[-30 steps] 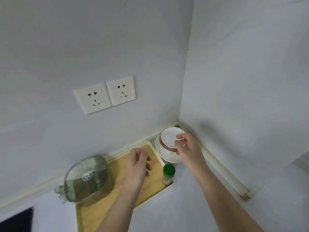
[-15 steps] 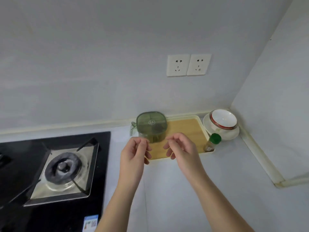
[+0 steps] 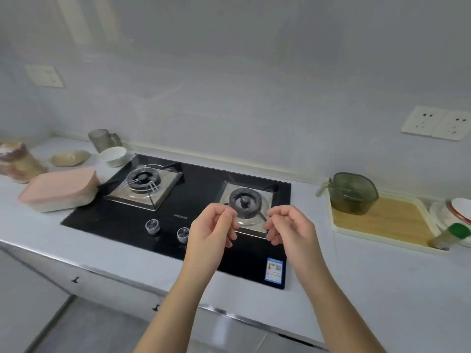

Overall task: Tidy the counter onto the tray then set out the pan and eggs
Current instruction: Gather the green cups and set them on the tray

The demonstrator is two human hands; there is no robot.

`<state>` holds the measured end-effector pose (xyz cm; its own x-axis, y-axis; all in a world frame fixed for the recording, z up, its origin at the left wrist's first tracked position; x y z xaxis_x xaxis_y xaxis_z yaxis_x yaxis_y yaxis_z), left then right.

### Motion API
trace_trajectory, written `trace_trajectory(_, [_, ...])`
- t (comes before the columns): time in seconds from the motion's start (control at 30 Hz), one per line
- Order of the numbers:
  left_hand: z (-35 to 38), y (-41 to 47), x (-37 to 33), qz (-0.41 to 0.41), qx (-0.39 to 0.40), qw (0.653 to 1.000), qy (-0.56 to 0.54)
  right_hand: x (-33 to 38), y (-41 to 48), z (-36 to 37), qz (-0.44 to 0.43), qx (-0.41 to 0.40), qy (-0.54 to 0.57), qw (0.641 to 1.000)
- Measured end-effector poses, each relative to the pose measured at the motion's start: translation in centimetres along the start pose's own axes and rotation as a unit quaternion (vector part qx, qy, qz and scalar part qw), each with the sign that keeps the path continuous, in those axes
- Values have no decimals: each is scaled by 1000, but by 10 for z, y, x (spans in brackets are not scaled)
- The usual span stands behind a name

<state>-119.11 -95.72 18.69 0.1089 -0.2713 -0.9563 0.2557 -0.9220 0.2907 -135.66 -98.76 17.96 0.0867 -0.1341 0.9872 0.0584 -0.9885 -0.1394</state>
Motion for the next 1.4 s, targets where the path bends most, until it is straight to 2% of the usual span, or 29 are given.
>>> trace_trajectory(0.33, [-186,-14,-19,23,-159,987,21,38,-27,175,-38,133,-35,990])
trace_trajectory(0.53, [-262,-8,-7,3,-210,977,49,38,-7,257,-36,182,-38,982])
trace_trajectory(0.93, [-484,82,57,-61,-301,946,109,42,87,517,-2,278,-35,960])
trace_trajectory(1.27, [-634,125,109,-99,-417,899,84,39,138,707,14,376,-105,920])
trace_trajectory(1.4, [-694,150,144,-125,-429,891,77,36,155,770,39,375,-97,921])
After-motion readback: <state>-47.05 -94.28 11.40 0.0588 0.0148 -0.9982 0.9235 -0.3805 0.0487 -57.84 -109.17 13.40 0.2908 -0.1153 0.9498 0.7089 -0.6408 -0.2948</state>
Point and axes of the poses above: each hand's wrist, its own y-axis towards the middle knuckle, its own z-axis out of the palm, x = y × z, the point moved 4 cm from there along y, towards the middle knuckle, and after that the axes turned 10 degrees about z, right-handed, at the moved point
